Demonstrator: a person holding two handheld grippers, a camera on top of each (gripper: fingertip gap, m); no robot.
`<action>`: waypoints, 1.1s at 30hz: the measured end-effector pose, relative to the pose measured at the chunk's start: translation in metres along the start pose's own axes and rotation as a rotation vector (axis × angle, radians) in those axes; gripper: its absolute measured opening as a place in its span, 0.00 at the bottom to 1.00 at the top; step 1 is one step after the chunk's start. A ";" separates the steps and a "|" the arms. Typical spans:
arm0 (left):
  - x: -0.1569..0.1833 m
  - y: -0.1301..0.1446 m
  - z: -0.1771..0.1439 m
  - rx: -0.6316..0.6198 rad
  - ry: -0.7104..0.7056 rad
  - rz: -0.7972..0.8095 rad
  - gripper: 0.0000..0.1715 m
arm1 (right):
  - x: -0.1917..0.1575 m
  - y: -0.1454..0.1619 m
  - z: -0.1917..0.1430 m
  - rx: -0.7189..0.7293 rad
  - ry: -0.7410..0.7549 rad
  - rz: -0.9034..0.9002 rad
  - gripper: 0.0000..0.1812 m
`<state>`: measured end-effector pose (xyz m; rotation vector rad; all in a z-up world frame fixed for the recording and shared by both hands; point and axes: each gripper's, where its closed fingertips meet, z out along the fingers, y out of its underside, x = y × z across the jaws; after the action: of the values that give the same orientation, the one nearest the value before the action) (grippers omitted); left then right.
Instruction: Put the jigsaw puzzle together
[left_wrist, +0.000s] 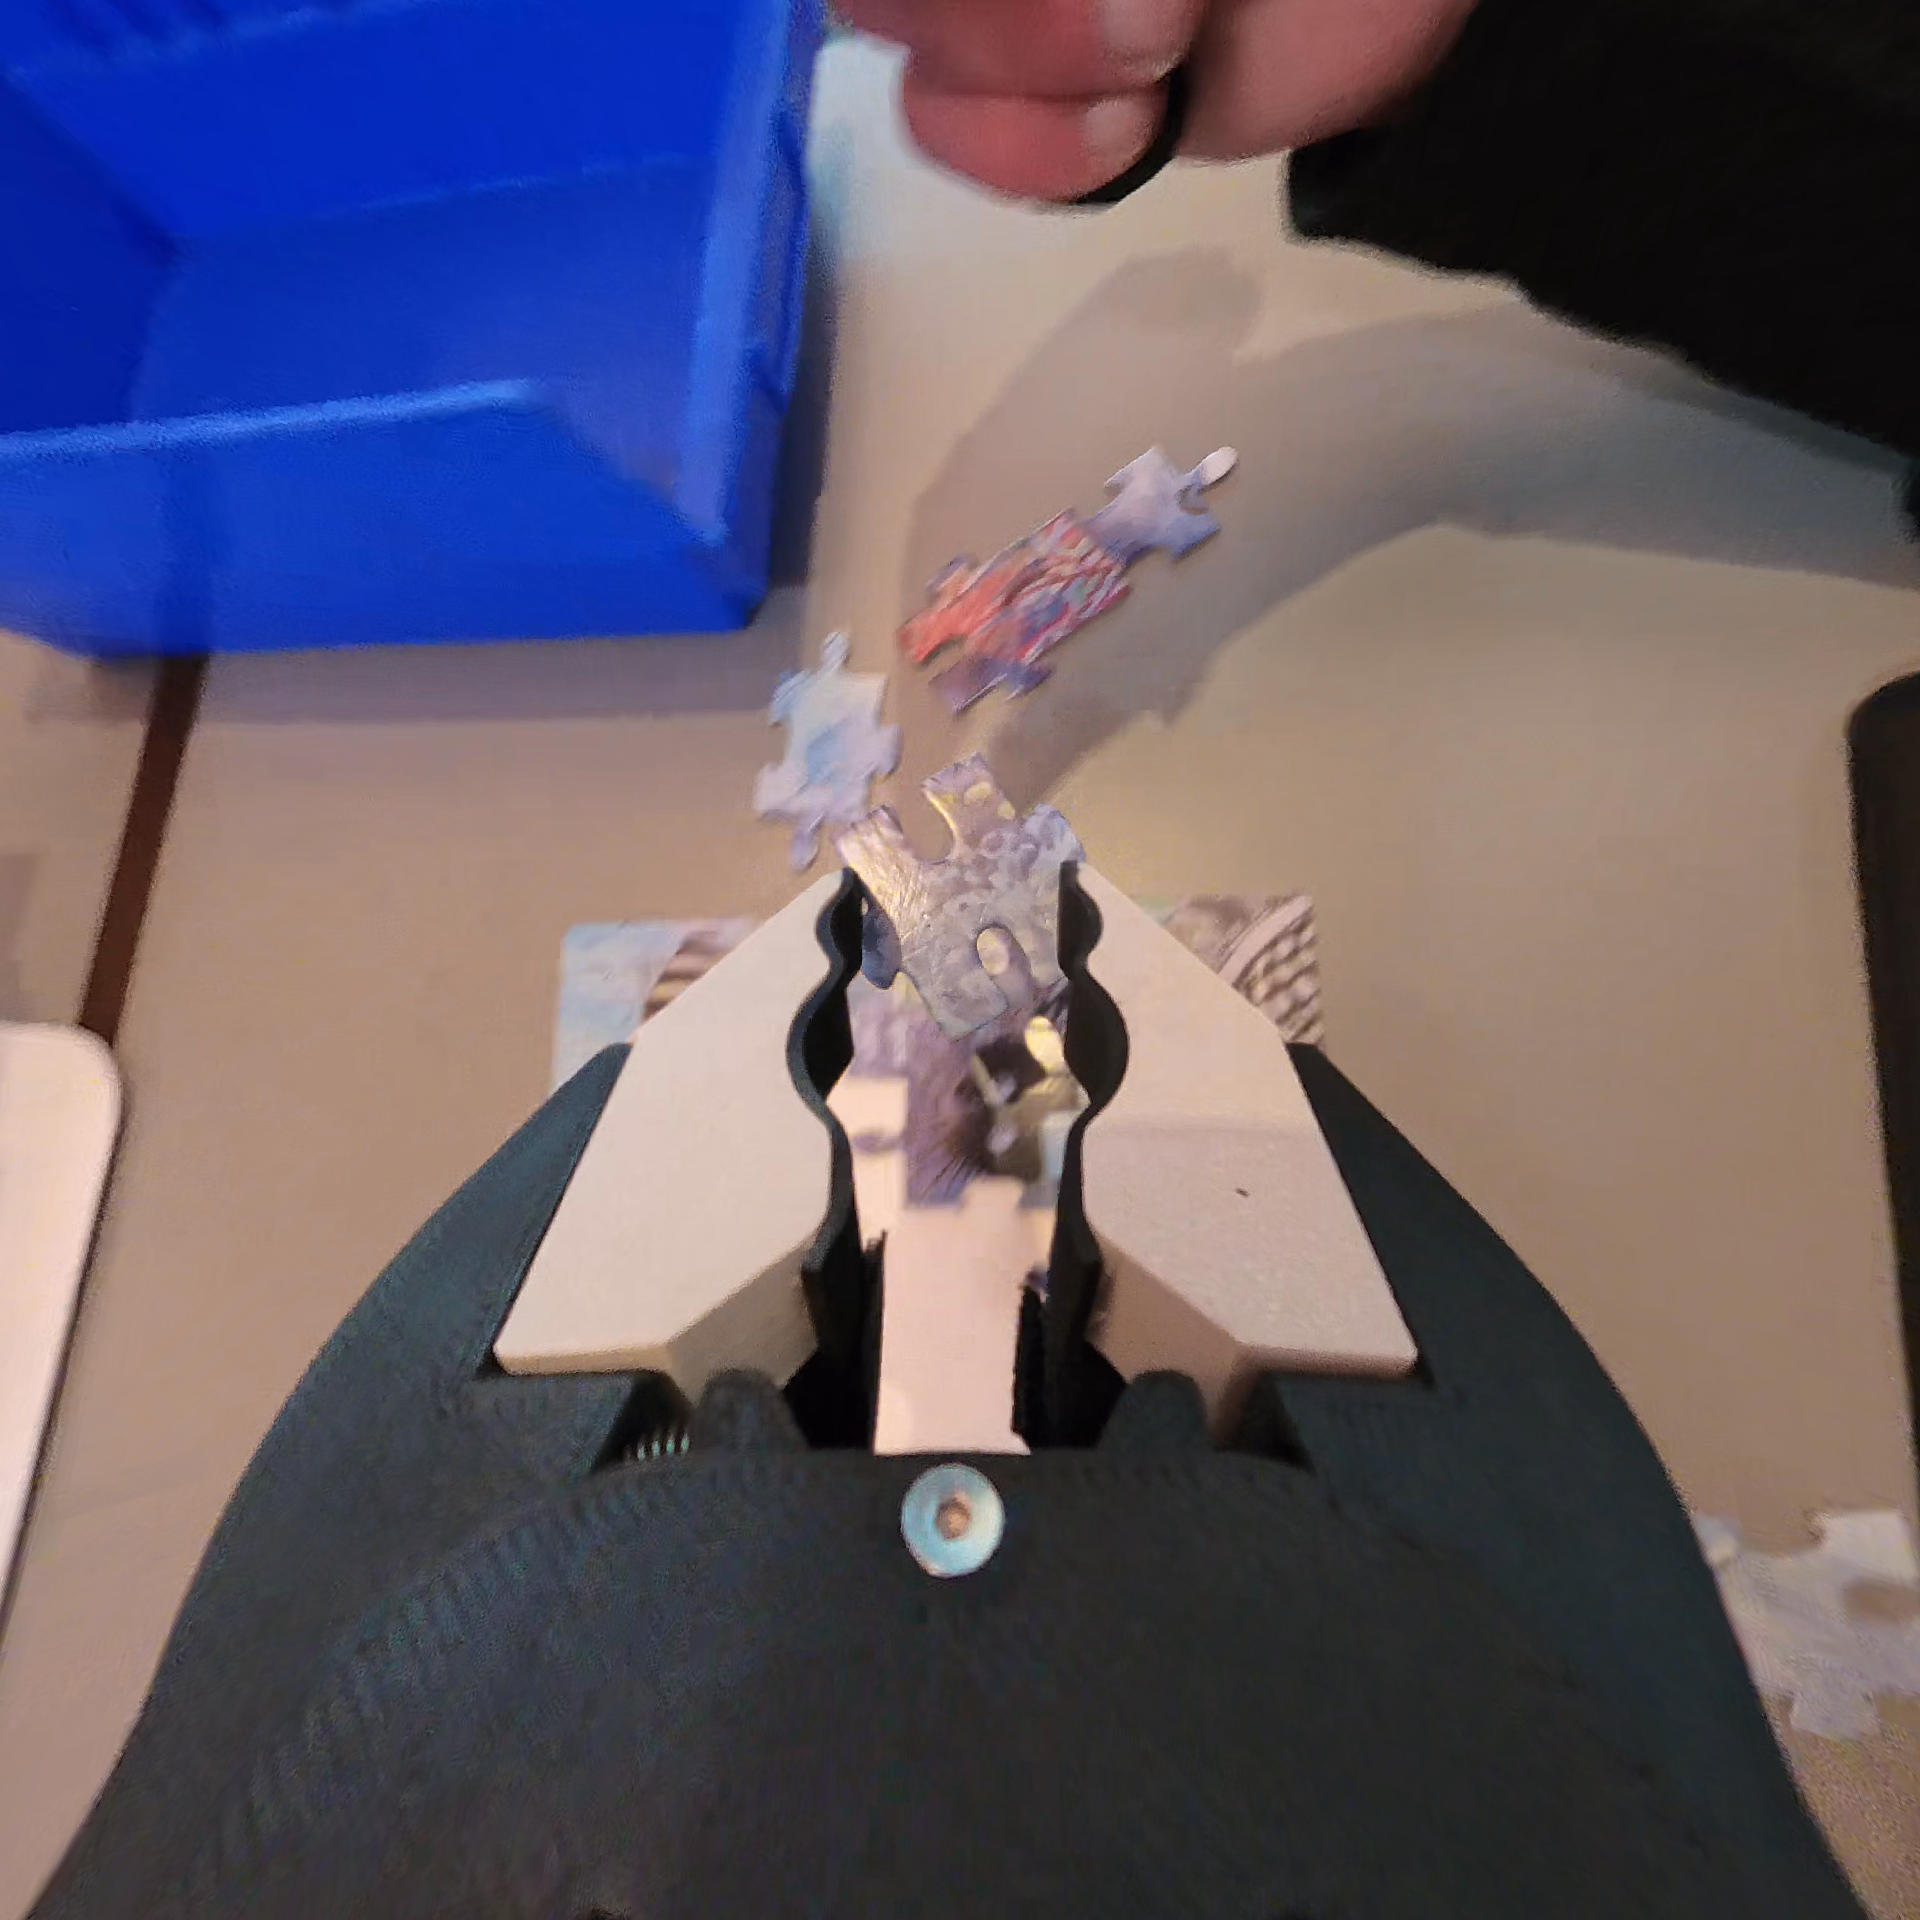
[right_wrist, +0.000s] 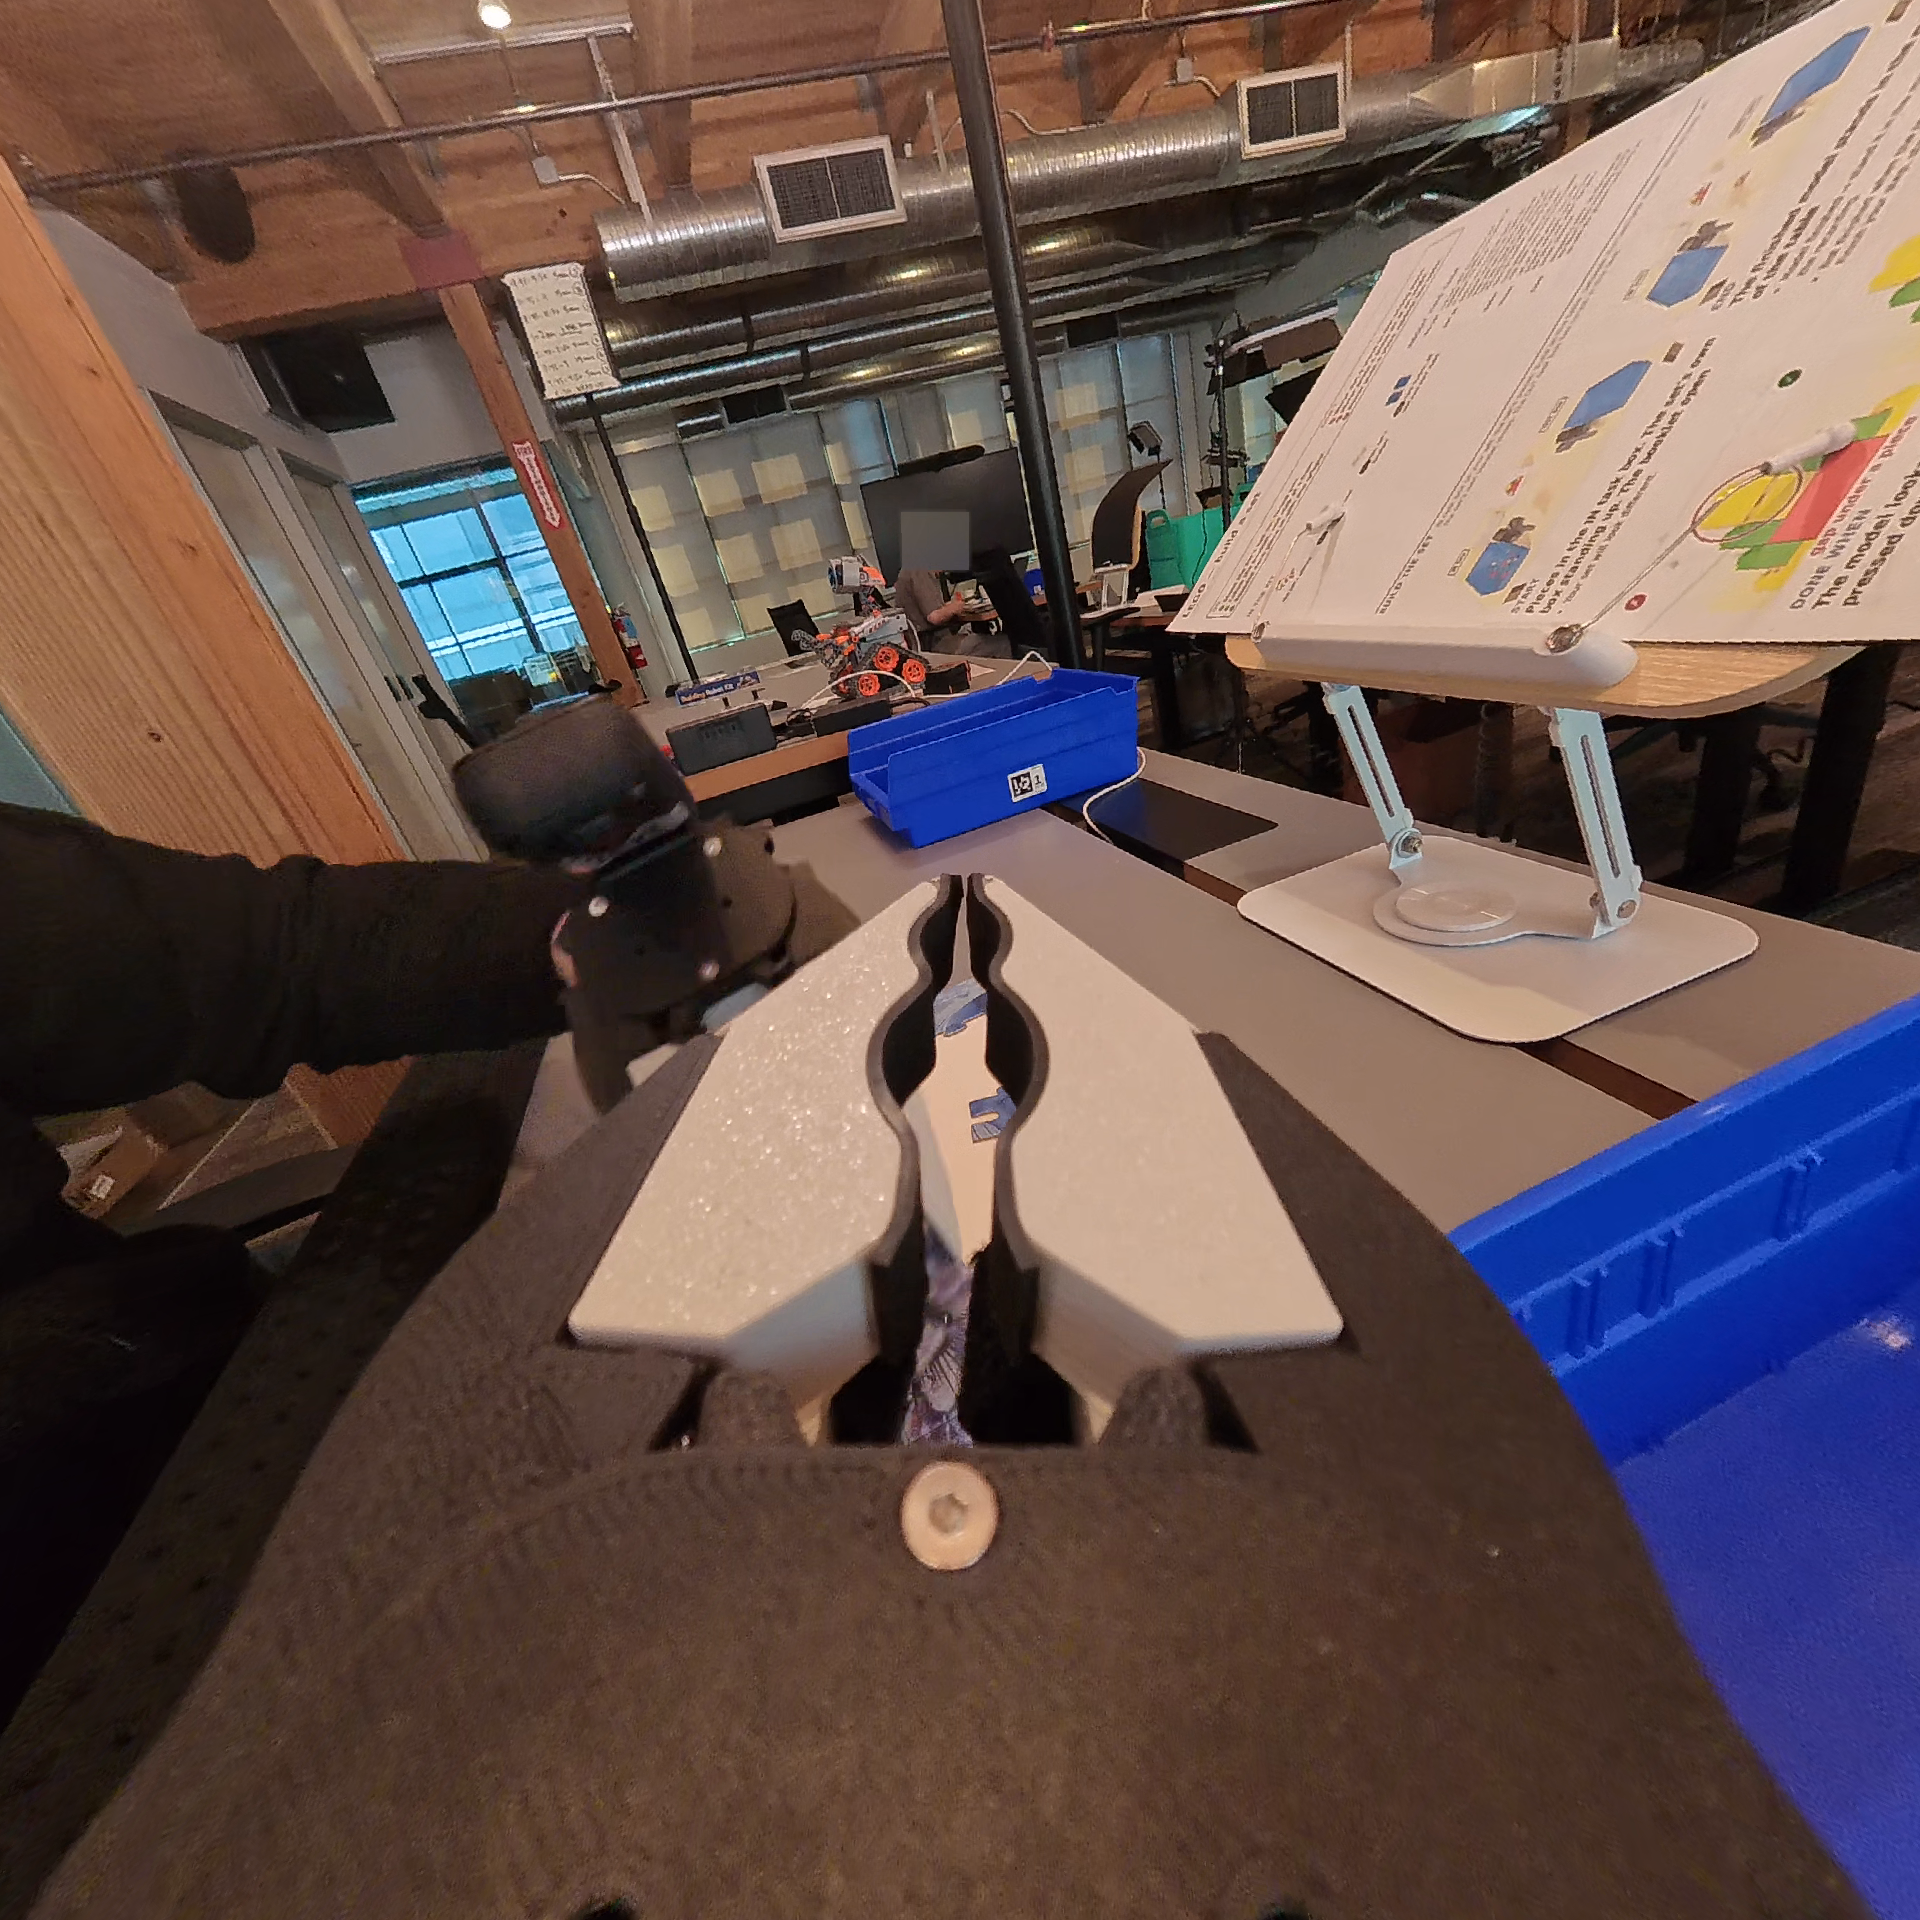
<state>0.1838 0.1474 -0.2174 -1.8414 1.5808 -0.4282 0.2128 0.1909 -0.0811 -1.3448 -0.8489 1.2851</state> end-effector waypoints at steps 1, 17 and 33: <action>-0.008 0.010 -0.008 -0.022 -0.006 -0.001 0.21 | 0.000 0.001 0.000 -0.003 0.000 0.002 0.00; -0.007 0.104 -0.020 -0.150 0.135 0.044 0.21 | 0.007 0.017 0.005 -0.055 0.008 0.025 0.00; -0.022 0.101 -0.007 -0.207 0.122 0.146 0.37 | 0.008 0.017 0.002 -0.052 0.009 0.027 0.00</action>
<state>0.0994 0.1615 -0.2762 -1.8641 1.8904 -0.3254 0.2093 0.1954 -0.0987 -1.4063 -0.8665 1.2844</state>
